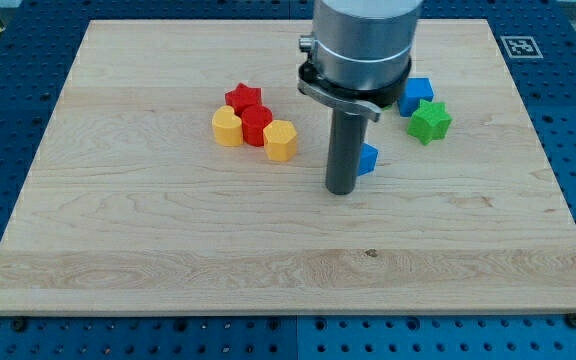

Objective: Push the blue triangle into the green circle

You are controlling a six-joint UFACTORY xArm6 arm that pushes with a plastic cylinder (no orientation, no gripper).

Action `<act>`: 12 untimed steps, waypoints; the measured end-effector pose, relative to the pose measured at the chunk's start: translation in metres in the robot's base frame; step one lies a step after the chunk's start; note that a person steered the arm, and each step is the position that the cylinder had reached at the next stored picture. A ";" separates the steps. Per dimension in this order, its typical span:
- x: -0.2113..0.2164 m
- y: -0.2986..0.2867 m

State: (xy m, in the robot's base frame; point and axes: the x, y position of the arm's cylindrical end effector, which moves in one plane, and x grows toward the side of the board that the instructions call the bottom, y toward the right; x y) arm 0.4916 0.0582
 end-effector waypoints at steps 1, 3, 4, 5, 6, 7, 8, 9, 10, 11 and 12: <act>-0.002 0.004; -0.015 -0.013; -0.014 0.016; -0.014 0.024; -0.036 0.030; -0.049 0.030; -0.062 0.033; -0.062 0.033; -0.049 0.033; -0.039 0.036; -0.039 0.065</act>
State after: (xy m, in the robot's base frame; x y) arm 0.4526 0.1236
